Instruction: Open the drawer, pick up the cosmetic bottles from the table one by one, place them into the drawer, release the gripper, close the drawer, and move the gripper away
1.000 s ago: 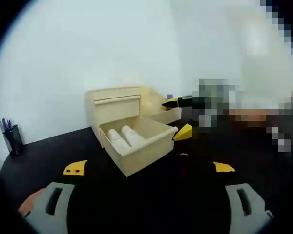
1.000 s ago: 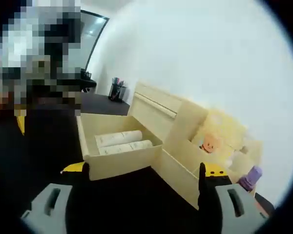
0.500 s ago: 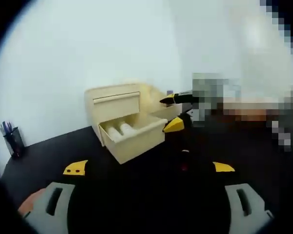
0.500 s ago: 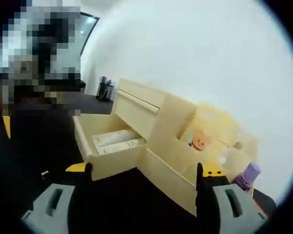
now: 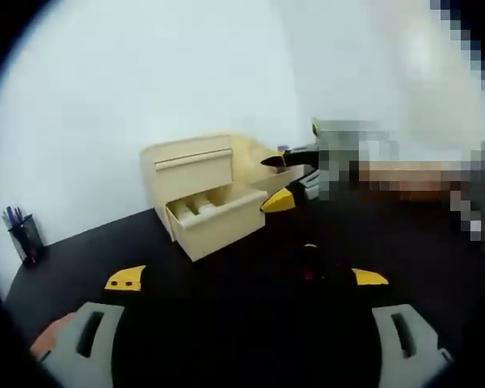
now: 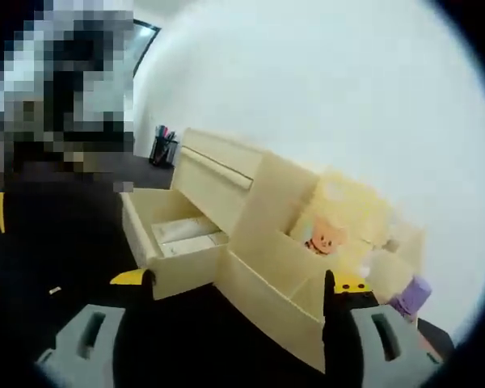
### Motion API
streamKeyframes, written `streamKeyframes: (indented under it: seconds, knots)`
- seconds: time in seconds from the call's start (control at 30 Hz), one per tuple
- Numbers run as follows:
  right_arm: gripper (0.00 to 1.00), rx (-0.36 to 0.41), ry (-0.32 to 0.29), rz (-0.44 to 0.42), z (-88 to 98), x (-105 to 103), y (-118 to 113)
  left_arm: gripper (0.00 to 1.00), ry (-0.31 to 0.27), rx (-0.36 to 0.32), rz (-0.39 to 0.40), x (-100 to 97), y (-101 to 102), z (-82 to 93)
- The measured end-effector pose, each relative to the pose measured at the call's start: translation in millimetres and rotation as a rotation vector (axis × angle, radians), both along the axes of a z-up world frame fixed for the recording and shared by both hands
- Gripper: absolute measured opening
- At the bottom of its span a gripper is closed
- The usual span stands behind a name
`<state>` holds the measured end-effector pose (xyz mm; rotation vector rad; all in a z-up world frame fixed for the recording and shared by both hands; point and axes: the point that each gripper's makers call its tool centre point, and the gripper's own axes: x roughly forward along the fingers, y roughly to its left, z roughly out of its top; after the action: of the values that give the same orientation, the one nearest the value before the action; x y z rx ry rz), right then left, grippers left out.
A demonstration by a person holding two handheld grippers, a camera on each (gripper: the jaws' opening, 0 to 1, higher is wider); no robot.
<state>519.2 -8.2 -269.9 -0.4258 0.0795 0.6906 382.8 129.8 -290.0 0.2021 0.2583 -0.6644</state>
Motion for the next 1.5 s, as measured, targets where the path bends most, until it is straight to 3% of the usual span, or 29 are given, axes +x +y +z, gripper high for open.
streamKeyframes:
  seconds: [0.33, 0.53, 0.97, 1.5]
  knots:
    - [0.82, -0.018, -0.028, -0.036, 2.1, 14.1, 1.1, 0.95, 0.009, 0.012, -0.01, -2.5, -3.4, -4.0]
    - [0.81, -0.02, -0.028, -0.06, 2.6, 23.2, -0.7, 0.95, 0.006, -0.024, -0.03, -5.4, -6.8, 1.2]
    - [0.81, -0.027, -0.03, -0.091, 2.5, 38.5, -0.9, 0.94, 0.012, -0.029, -0.048, -6.6, -8.9, 2.2]
    - [0.82, -0.035, -0.039, -0.126, 3.1, 50.9, -2.2, 0.94, 0.013, -0.009, -0.051, -6.4, -9.5, -0.5]
